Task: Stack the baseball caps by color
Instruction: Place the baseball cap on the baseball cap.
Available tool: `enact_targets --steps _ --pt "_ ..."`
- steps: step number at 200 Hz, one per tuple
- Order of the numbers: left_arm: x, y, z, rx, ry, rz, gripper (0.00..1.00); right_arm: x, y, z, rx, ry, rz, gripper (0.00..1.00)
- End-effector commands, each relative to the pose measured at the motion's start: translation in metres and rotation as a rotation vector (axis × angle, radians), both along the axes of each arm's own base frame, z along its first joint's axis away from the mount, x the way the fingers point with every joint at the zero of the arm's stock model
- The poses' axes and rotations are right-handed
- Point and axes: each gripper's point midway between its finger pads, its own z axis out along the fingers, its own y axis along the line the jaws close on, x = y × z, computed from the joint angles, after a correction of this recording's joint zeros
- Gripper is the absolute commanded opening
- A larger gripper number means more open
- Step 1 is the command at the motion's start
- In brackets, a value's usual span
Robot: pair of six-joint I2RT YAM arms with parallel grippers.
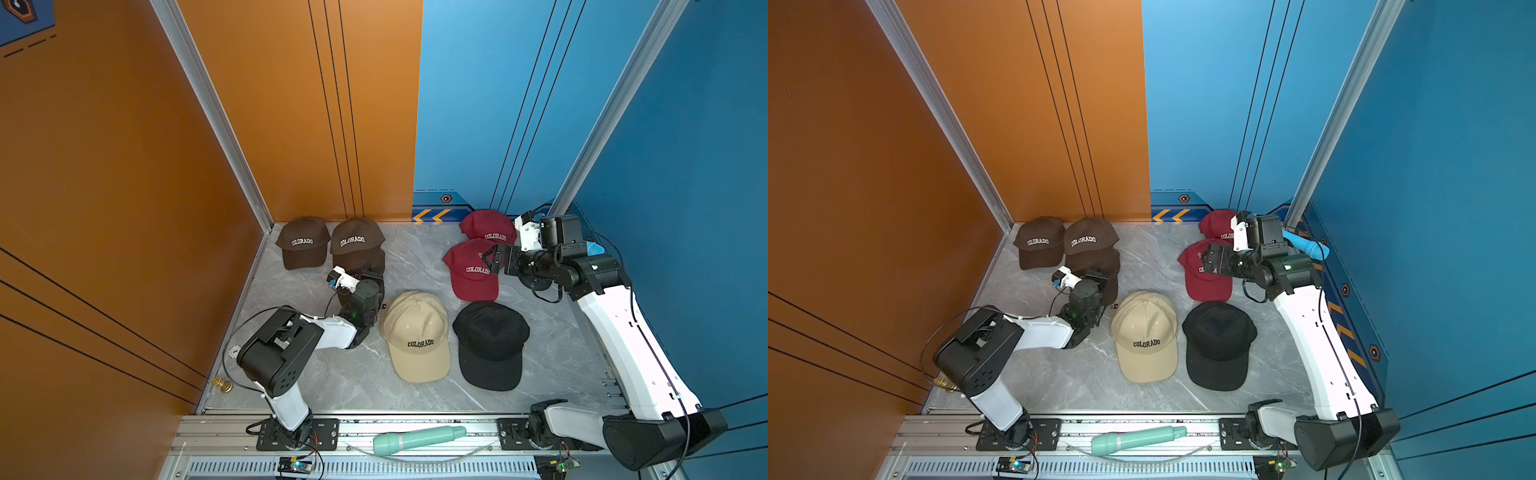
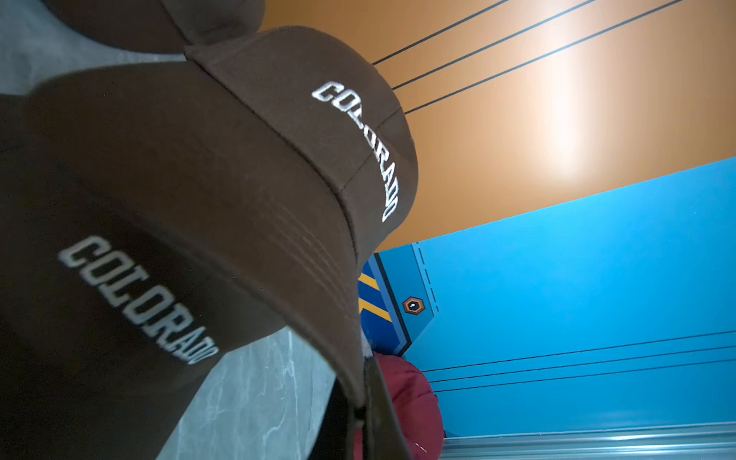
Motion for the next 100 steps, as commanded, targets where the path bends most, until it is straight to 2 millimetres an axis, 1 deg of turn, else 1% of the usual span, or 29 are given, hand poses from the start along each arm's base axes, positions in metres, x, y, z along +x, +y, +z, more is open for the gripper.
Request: enact_targets --steps 1,15,30,47,64,67,100 --pt "-0.007 0.001 0.004 0.083 0.02 -0.015 0.0 0.0 -0.003 -0.003 -0.023 -0.006 -0.006 1.0" --pt "-0.013 0.002 0.0 0.089 0.032 -0.005 0.0 -0.001 -0.004 -0.002 -0.024 -0.01 -0.006 1.0" --pt "-0.019 0.004 -0.009 0.079 0.048 0.011 0.0 -0.001 -0.004 0.0 -0.026 -0.015 -0.004 1.0" --pt "-0.024 0.0 -0.014 0.078 0.057 0.011 0.0 -0.003 -0.004 -0.001 -0.024 -0.014 -0.005 1.0" --pt "-0.03 -0.008 -0.02 0.071 0.065 -0.001 0.0 -0.006 -0.005 -0.001 -0.025 -0.015 -0.008 1.0" --pt "-0.032 -0.004 -0.02 0.075 0.065 0.028 0.0 -0.006 -0.005 -0.002 -0.026 -0.013 -0.008 1.0" --pt "-0.043 -0.002 -0.033 0.082 0.086 0.049 0.0 -0.008 -0.006 -0.002 -0.027 -0.01 -0.008 1.0"
